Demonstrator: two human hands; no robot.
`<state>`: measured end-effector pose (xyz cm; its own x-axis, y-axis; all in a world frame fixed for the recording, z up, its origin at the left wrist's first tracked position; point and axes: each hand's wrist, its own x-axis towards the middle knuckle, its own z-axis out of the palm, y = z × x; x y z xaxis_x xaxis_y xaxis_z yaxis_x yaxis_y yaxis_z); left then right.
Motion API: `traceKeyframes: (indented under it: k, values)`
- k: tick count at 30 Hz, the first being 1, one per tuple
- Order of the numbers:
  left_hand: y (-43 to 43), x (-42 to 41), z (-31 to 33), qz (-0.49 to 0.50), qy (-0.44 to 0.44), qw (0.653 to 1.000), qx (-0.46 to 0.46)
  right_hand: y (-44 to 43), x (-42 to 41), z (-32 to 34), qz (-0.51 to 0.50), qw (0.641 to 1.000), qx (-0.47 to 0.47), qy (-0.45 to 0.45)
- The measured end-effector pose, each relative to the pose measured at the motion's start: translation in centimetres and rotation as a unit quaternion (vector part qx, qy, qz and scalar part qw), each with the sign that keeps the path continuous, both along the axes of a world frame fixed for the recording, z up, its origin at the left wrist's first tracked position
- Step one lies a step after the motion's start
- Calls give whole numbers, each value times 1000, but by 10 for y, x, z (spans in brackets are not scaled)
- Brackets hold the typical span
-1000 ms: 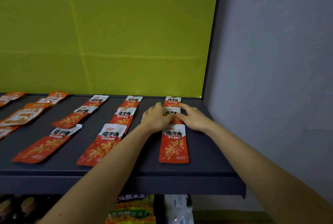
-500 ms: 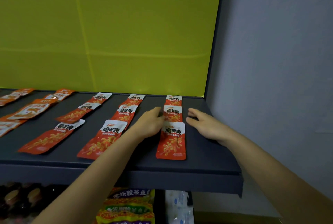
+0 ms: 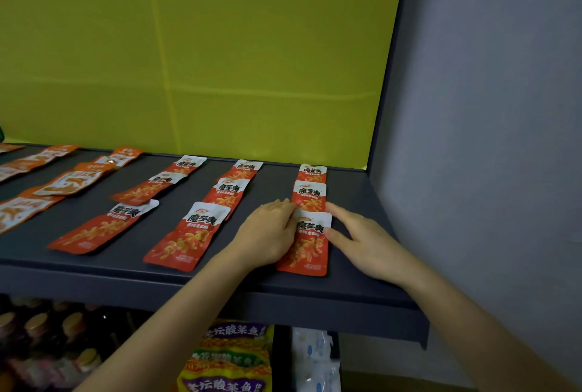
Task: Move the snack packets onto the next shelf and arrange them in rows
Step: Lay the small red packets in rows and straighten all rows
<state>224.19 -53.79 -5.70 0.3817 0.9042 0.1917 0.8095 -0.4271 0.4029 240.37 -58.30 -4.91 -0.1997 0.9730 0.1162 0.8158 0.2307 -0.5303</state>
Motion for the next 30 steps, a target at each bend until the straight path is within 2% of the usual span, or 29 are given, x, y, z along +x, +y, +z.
traceKeyframes:
  k: [4, 7, 9, 13, 17, 22, 30]
  values:
    - [-8, -6, 4, 1, -16, 999, 31, -4, -3, 8, -13, 1000, -4, 10]
    - [-21, -27, 15, -1, 8, 992, 128, -8, -11, 20, -66, 996, 54, 32]
    - [-26, -52, 25, 10, -19, 988, 154, -8, -25, 27, -80, 991, 83, 61]
    - [-11, -111, 32, 46, -64, 990, 113, -3, -71, 36, -72, 989, 80, 100]
    - [5, -149, 19, 54, -62, 995, 48, 2, -126, 30, -64, 992, 36, 98]
    - [10, -159, 1, -2, -67, 998, 11, 8, -169, 18, -110, 992, -20, 54]
    - [17, -157, -4, -54, -45, 998, 6, 14, -182, 10, -156, 982, -6, 110]
